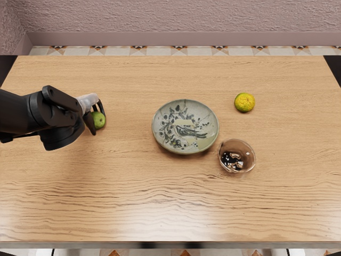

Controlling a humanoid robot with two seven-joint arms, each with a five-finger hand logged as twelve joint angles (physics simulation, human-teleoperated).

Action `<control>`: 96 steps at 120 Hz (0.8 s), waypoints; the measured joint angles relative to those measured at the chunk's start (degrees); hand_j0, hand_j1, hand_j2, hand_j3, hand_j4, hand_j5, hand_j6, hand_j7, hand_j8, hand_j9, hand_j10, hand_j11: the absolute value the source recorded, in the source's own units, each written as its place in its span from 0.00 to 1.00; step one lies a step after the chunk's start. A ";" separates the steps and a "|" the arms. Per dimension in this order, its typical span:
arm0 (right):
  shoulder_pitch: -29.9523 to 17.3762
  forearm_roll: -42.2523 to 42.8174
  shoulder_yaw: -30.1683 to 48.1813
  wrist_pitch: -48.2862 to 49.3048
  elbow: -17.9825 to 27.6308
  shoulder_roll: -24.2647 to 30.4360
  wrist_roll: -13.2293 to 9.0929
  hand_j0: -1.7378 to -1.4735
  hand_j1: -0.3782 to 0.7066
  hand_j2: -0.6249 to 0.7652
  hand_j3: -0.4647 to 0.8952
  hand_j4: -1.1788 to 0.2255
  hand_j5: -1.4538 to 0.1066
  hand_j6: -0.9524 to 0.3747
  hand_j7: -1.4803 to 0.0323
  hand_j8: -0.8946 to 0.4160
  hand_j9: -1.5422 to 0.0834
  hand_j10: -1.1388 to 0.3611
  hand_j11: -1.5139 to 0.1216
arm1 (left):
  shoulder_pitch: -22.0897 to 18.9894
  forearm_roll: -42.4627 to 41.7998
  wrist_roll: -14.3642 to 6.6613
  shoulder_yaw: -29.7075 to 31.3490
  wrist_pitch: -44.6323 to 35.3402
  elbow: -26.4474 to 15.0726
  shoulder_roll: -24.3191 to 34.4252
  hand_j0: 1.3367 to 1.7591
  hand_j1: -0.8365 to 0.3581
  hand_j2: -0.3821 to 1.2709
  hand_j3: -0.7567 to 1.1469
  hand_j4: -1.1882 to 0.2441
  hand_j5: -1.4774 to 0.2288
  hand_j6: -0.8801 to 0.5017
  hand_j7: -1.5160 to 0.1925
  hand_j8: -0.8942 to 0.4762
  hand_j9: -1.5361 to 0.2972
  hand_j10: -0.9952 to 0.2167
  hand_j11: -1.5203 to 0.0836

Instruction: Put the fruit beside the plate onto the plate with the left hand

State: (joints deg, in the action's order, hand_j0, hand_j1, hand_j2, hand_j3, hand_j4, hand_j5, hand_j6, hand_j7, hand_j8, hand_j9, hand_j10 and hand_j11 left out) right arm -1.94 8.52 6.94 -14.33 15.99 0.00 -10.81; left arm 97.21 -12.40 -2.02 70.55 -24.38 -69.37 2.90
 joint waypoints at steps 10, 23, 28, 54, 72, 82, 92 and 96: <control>0.00 0.00 0.00 0.00 0.00 0.00 0.00 0.30 0.03 0.45 0.34 0.84 0.93 0.72 0.98 0.68 0.95 0.76 0.93 | -0.09 -0.13 0.01 -0.11 0.01 0.02 0.00 0.73 0.45 0.44 0.40 0.43 0.28 0.35 0.28 0.36 0.26 0.36 0.27; 0.00 0.00 0.00 0.00 0.00 0.00 0.00 0.30 0.03 0.45 0.34 0.84 0.93 0.72 0.98 0.68 0.95 0.76 0.93 | 0.66 -0.58 0.11 -0.28 0.98 -0.14 0.31 0.73 0.47 0.42 0.40 0.45 0.23 0.37 0.25 0.38 0.24 0.35 0.25; 0.00 0.01 0.00 0.00 0.00 0.00 0.00 0.30 0.03 0.45 0.34 0.84 0.93 0.72 0.98 0.68 0.95 0.76 0.93 | 1.87 -0.99 0.12 -0.59 2.57 -0.22 0.68 0.73 0.47 0.43 0.40 0.46 0.21 0.39 0.25 0.38 0.23 0.34 0.24; 0.00 0.01 0.00 0.00 0.00 0.00 0.00 0.30 0.03 0.45 0.34 0.84 0.93 0.72 0.98 0.68 0.95 0.76 0.93 | 9.49 -7.81 -0.25 -9.35 9.28 -1.18 6.50 0.74 0.44 0.46 0.40 0.52 0.16 0.43 0.22 0.41 0.21 0.35 0.23; 0.00 0.01 0.00 0.00 -0.01 0.00 0.00 0.30 0.03 0.45 0.34 0.84 0.93 0.72 0.98 0.68 0.95 0.76 0.93 | 9.38 -11.21 -1.84 -23.14 17.13 -0.90 6.08 0.74 0.46 0.44 0.40 0.51 0.15 0.42 0.21 0.40 0.21 0.34 0.22; 0.00 0.01 0.00 0.00 0.00 0.00 0.00 0.30 0.03 0.45 0.34 0.84 0.93 0.72 0.98 0.68 0.95 0.76 0.93 | 8.53 -11.81 -2.09 -27.16 21.37 -0.83 5.40 0.74 0.47 0.44 0.40 0.50 0.15 0.41 0.21 0.39 0.21 0.34 0.22; 0.00 0.01 0.00 0.00 0.00 0.00 0.00 0.30 0.03 0.45 0.34 0.84 0.93 0.72 0.98 0.68 0.95 0.76 0.93 | 7.83 -11.93 -2.17 -29.16 23.32 -0.80 4.58 0.74 0.48 0.43 0.40 0.50 0.15 0.41 0.21 0.40 0.20 0.34 0.22; 0.00 0.01 0.00 0.00 0.00 0.00 0.00 0.30 0.03 0.45 0.34 0.84 0.93 0.72 0.98 0.68 0.95 0.76 0.93 | 7.47 -11.92 -2.17 -29.61 23.74 -0.61 3.84 0.74 0.47 0.44 0.40 0.49 0.14 0.41 0.20 0.40 0.20 0.34 0.22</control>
State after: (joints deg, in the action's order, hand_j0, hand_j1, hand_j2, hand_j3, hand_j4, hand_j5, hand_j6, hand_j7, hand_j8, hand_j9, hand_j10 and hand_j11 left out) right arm -1.93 8.53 6.94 -14.33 15.99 0.00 -10.81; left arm 104.68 -24.33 -4.19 40.94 -0.65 -69.98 6.74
